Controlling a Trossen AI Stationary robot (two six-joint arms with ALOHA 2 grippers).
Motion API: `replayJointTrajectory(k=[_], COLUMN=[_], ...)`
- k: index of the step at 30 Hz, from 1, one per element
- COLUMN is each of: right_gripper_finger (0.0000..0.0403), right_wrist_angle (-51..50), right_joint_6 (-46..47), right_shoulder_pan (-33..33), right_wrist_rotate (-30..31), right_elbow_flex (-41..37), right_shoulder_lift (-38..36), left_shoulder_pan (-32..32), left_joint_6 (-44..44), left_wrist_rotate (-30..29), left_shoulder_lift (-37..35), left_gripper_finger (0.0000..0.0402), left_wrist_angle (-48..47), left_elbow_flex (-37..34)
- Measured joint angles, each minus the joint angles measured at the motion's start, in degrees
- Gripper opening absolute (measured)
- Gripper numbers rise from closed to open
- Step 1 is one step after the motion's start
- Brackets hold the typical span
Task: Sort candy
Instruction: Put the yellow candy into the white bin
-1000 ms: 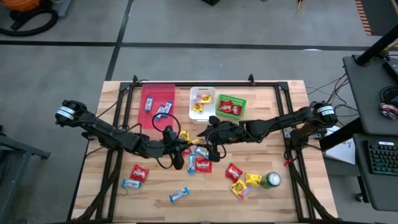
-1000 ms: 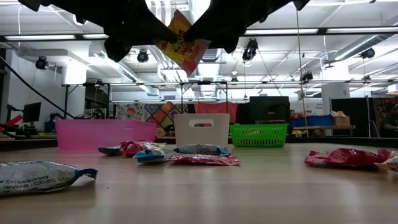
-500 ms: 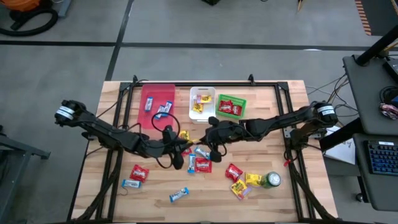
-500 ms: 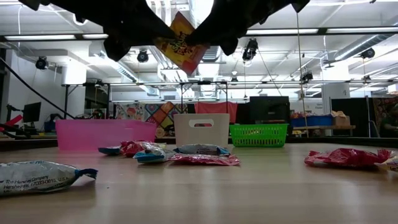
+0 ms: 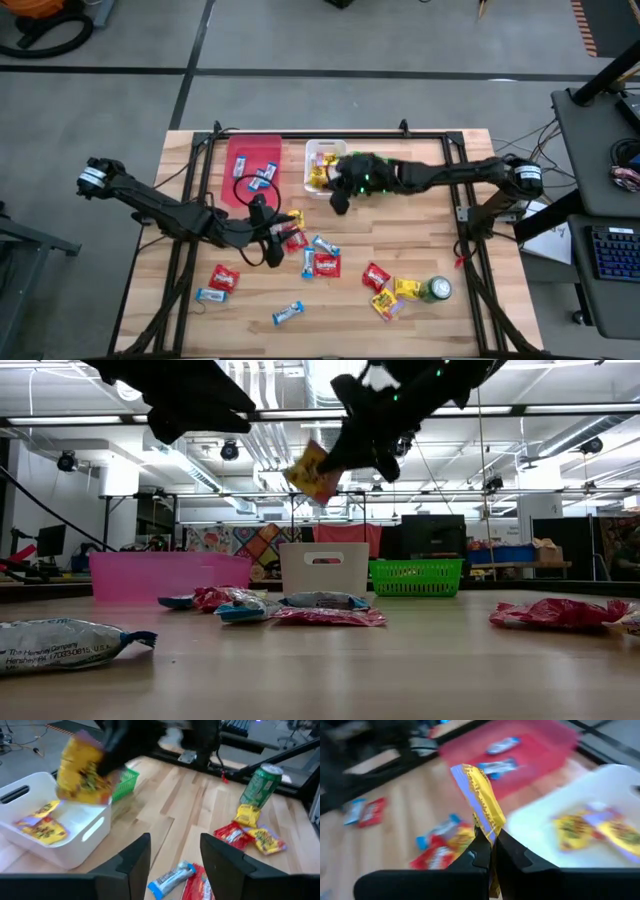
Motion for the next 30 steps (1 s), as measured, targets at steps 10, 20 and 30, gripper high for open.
replayJointTrajectory(k=[10, 20, 30], right_gripper_finger=[0.0009, 0.0009, 0.0009], right_wrist_angle=[-2.2, -8.2, -25.5], right_joint_6=[0.5, -11.2, -21.7], right_shoulder_pan=[-11.6, -13.4, -14.1], right_wrist_rotate=[-3.1, -11.4, -11.6], right_elbow_flex=[0.1, 6.9, 19.4], right_shoulder_lift=[3.1, 12.0, 19.9], left_shoulder_pan=[0.0, 0.0, 0.0], left_joint_6=[0.1, 0.5, 0.3], left_wrist_rotate=[-0.3, -2.7, -2.7], left_shoulder_lift=[-6.1, -6.9, -6.8], left_gripper_finger=[0.016, 0.016, 0.016], left_wrist_angle=[-6.4, -9.1, -9.6], left_elbow_flex=[0.0, 0.0, 0.0])
